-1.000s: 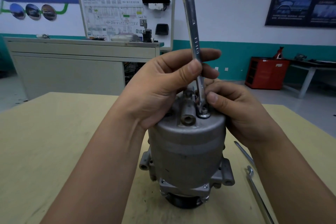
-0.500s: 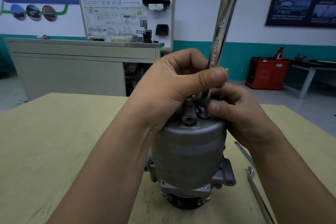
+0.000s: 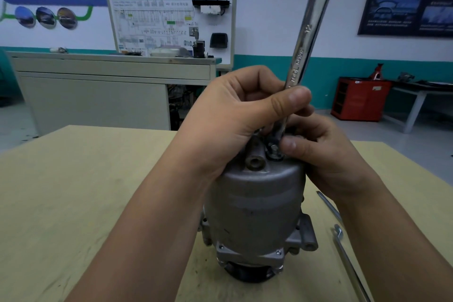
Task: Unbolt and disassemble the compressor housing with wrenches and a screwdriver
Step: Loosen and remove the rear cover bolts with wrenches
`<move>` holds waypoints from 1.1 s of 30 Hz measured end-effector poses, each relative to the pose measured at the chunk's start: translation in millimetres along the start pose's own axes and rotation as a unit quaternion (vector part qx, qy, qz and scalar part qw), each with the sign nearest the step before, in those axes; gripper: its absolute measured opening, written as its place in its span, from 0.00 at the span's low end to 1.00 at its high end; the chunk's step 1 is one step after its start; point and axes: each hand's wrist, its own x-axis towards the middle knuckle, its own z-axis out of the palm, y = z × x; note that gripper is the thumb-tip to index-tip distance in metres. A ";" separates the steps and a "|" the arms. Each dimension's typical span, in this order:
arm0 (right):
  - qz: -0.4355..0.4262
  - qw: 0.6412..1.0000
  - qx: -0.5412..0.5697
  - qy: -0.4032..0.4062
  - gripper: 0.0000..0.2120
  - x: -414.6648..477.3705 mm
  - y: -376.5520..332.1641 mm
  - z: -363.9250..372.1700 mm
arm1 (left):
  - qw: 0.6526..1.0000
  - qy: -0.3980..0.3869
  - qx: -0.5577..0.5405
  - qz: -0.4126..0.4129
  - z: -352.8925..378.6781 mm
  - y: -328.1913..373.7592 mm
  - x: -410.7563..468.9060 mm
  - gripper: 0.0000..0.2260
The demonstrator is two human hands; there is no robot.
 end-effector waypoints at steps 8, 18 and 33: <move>0.015 1.000 0.000 0.005 0.19 -0.7 -1.9 0.0 | 0.998 0.028 0.046 0.019 6.9 1.6 -2.0 0.08; 0.016 1.000 0.014 0.018 0.14 -1.4 -1.9 3.9 | 0.998 -0.036 0.030 -0.052 -11.3 -2.9 0.6 0.08; 0.002 1.000 -0.021 0.011 0.16 0.4 1.9 -0.6 | 0.998 0.016 -0.015 -0.065 -16.0 -3.3 0.8 0.07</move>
